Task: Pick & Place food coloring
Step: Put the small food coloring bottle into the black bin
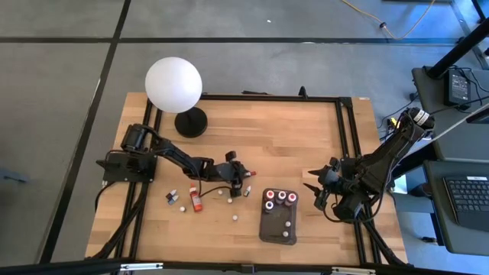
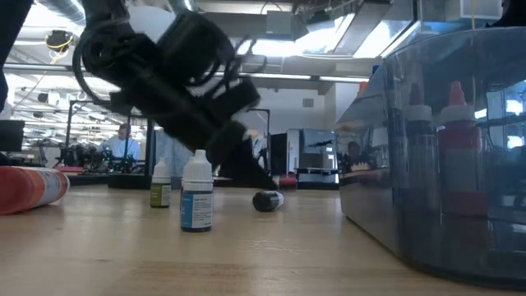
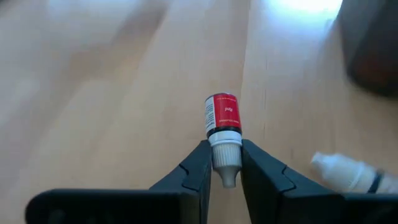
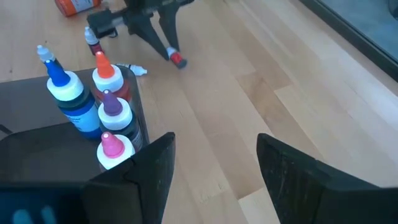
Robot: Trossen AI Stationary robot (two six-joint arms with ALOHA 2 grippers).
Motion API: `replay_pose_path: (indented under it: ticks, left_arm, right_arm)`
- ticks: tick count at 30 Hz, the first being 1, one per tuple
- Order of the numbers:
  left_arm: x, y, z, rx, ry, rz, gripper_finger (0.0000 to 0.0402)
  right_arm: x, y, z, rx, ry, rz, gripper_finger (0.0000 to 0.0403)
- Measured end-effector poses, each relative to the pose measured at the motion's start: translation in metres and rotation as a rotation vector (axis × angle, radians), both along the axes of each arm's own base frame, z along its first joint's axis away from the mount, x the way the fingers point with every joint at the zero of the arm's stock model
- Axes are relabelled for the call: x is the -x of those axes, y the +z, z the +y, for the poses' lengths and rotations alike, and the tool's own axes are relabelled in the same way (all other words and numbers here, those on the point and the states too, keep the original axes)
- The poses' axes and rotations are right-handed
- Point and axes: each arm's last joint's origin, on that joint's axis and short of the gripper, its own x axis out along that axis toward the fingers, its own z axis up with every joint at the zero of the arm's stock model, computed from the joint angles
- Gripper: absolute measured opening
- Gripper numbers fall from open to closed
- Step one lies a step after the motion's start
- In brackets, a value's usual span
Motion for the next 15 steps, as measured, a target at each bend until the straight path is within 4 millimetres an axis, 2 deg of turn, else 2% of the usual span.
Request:
replay_pose_path:
  ticks: [11,15]
  left_arm:
    - [0.013,0.074,-0.005,-0.140,-0.029,-0.141,0.0064]
    - [0.018,0.091,-0.012,-0.128,-0.055,-0.212,0.0064]
  right_arm:
    - [0.000,0.000,0.000,-0.001,0.000,-0.001,0.0227]
    - [0.000,0.000,0.000,-0.001,0.000,-0.001,0.0227]
